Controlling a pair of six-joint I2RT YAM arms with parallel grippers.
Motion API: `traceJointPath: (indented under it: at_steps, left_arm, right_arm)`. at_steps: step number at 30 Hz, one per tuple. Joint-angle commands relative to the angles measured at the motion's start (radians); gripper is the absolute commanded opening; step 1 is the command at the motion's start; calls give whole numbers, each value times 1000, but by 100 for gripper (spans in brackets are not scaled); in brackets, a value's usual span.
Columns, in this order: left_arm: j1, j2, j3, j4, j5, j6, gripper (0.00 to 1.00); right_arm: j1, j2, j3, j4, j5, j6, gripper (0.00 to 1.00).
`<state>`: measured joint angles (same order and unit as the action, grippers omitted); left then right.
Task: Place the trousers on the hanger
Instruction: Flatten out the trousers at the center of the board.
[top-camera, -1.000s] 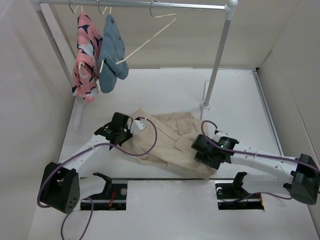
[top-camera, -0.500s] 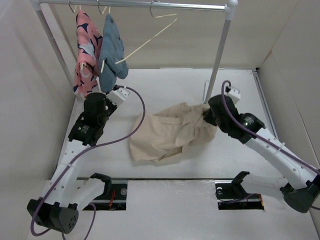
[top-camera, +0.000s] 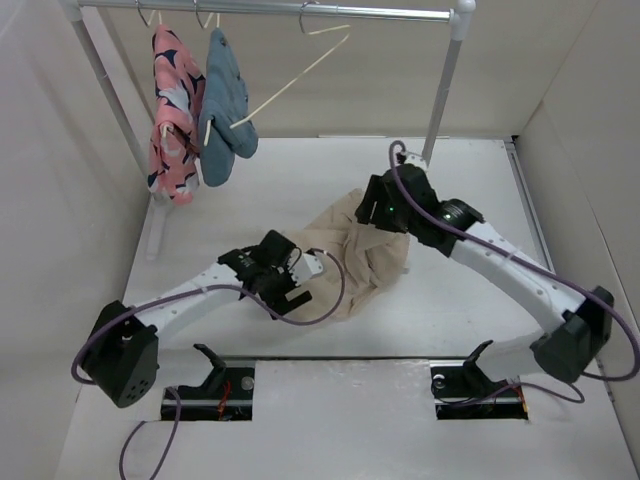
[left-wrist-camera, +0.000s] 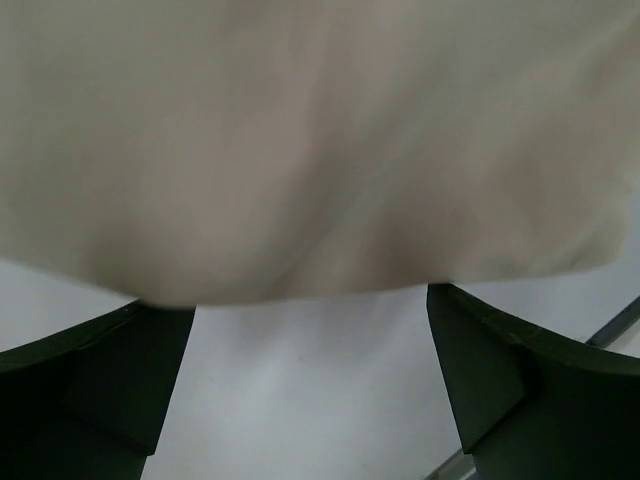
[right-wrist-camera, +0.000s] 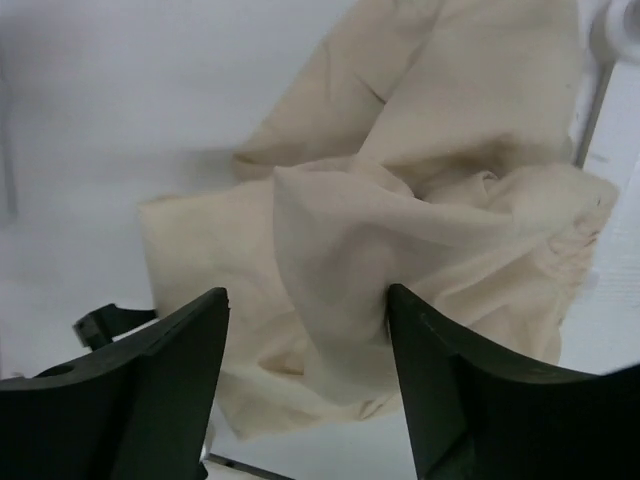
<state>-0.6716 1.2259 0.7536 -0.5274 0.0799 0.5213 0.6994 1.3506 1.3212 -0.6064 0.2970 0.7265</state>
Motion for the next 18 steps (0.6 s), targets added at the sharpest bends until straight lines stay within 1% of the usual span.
traceJointPath:
  at_steps: [1, 2, 3, 4, 5, 6, 7, 8, 9, 11, 12, 13, 15, 16, 17, 18]
  left_arm:
    - [-65, 55, -10, 122, -15, -60, 100]
    - [-80, 105, -20, 163, -35, -69, 100]
    - [-100, 127, -29, 181, -72, -69, 100]
    - [-100, 159, -39, 214, -90, -78, 98]
    - [-100, 159, -39, 225, -104, -78, 91]
    - [-100, 181, -39, 225, -136, -78, 77]
    - [-100, 181, -39, 236, -152, -90, 36]
    - [-100, 181, -39, 236, -164, -90, 9]
    - [-100, 164, -39, 236, -181, -90, 0]
    - [-73, 123, -39, 224, -227, -89, 0]
    - [-62, 94, -39, 208, -247, -89, 0]
    - [-36, 28, -27, 196, -265, -77, 0]
    - [-16, -50, -26, 169, -330, -40, 0]
    - [-16, -133, -17, 137, -345, -23, 0]
    - [-7, -172, -17, 118, -370, -8, 0]
    - [-6, -208, -17, 100, -379, 5, 0]
  right_arm:
    - [-8, 122, 56, -97, -110, -19, 71]
    - [-8, 136, 56, -122, -93, 8, 74]
    - [-8, 116, 32, -122, -78, 23, 82]
    - [-18, 49, -37, -110, -52, 65, 87]
    - [-30, 4, -77, -95, -42, 65, 87]
    - [-49, -45, -120, -81, -42, 117, 89]
    - [-75, -94, -161, -61, -33, 148, 89]
    - [-133, -144, -245, -52, -33, 180, 89]
    - [-162, -247, -284, -43, -33, 230, 88]
    - [-216, -339, -354, -3, -22, 263, 86]
    - [-268, -407, -403, 11, -22, 263, 84]
    - [-293, -425, -421, 25, -36, 272, 84]
    - [-353, -435, -442, 45, -61, 272, 84]
    - [-368, -395, -442, 62, -74, 257, 84]
    - [-383, -365, -442, 75, -94, 245, 90]
    - [-400, -331, -442, 101, -146, 229, 93]
